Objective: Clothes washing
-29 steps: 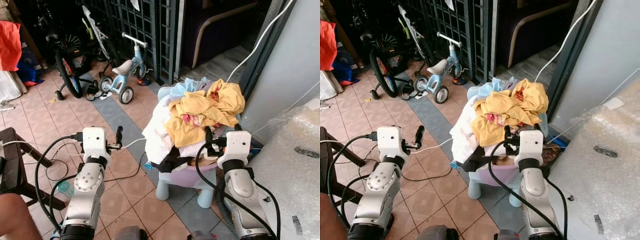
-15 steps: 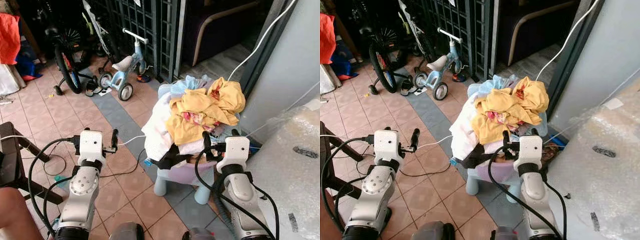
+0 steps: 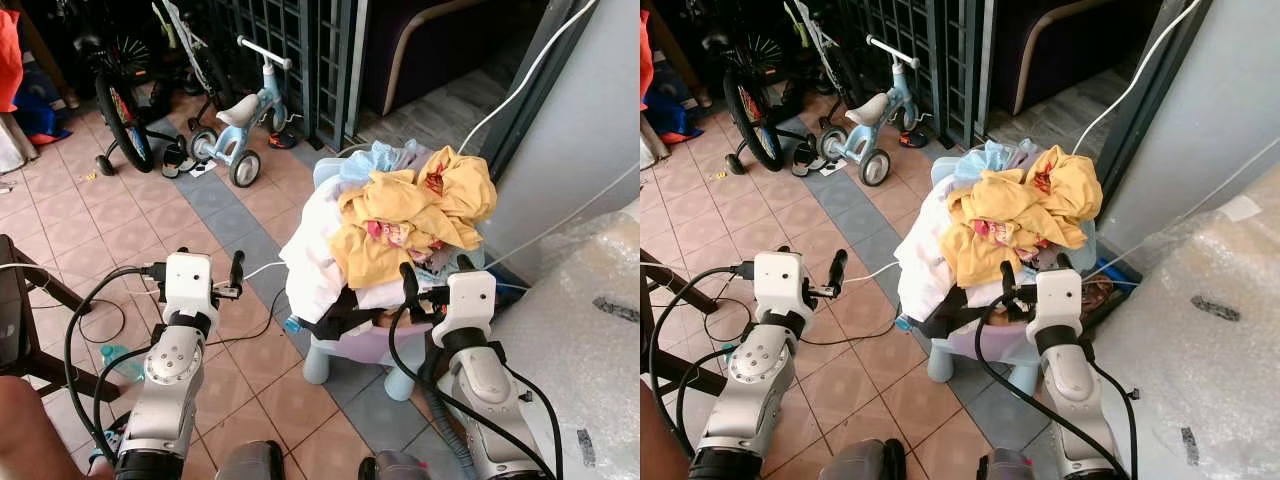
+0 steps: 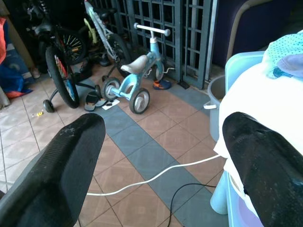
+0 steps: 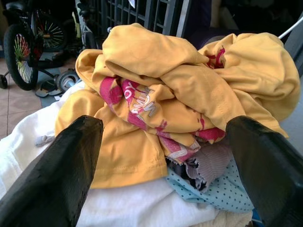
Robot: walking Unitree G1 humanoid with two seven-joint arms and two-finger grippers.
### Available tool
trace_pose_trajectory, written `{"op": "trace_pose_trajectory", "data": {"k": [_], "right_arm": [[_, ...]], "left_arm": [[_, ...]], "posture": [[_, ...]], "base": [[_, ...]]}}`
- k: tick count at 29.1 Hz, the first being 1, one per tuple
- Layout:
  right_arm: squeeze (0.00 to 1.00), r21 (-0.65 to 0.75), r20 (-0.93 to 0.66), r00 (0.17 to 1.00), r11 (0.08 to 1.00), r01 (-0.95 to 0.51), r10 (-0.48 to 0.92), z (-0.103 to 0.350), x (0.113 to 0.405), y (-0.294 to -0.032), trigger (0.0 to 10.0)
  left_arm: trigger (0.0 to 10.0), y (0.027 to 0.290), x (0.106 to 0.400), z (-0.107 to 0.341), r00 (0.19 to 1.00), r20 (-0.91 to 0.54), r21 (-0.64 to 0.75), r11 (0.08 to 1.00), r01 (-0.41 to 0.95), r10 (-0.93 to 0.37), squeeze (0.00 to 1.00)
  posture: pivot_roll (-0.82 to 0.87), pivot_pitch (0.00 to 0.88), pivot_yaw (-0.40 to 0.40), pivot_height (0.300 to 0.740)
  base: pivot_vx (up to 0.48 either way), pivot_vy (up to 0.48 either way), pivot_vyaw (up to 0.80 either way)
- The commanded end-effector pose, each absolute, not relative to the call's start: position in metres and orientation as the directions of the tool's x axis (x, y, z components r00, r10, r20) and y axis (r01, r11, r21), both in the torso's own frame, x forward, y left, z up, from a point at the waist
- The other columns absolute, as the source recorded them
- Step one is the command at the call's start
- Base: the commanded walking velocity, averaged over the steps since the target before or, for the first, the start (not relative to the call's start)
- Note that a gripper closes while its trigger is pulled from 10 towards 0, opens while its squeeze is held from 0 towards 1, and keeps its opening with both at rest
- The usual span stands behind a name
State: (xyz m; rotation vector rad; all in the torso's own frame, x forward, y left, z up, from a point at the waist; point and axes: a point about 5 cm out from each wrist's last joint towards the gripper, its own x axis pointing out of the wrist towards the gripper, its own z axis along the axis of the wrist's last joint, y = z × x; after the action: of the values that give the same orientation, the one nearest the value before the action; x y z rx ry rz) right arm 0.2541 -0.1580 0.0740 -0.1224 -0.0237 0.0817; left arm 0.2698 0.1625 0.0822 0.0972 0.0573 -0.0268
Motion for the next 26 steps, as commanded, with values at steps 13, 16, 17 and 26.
{"op": "trace_pose_trajectory", "data": {"k": [13, 16, 17, 26], "right_arm": [[0.0, -0.127, 0.033, 0.995, 0.987, -0.094, 0.099, 0.078, 0.257, -0.158, 10.0], [0.0, -0.132, 0.035, 0.994, 0.987, -0.094, 0.099, 0.078, 0.258, -0.158, 10.0], [0.0, -0.134, 0.036, 0.994, 0.987, -0.094, 0.099, 0.078, 0.258, -0.158, 10.0], [0.0, -0.159, 0.053, 0.993, 0.982, -0.1, 0.11, 0.081, 0.265, -0.155, 10.0]], "left_arm": [[10.0, 0.161, 0.272, 0.079, 0.995, -0.091, 0.086, 0.995, 0.041, -0.033, 0.0], [10.0, 0.16, 0.272, 0.078, 0.995, -0.093, 0.083, 0.996, 0.043, -0.035, 0.0], [10.0, 0.16, 0.273, 0.078, 0.995, -0.094, 0.083, 0.996, 0.043, -0.036, 0.0], [10.0, 0.161, 0.275, 0.079, 0.996, -0.086, 0.101, 0.995, 0.027, -0.018, 0.0]], "posture": [[-0.04, 0.108, 0.022, 0.74], [-0.04, 0.106, 0.021, 0.74], [-0.04, 0.104, 0.021, 0.74], [-0.03, 0.095, 0.017, 0.74]], "base": [[0.325, 0.0, 0.25], [0.337, 0.0, 0.0], [0.337, 0.0, 0.0], [0.176, 0.0, 0.0]]}}
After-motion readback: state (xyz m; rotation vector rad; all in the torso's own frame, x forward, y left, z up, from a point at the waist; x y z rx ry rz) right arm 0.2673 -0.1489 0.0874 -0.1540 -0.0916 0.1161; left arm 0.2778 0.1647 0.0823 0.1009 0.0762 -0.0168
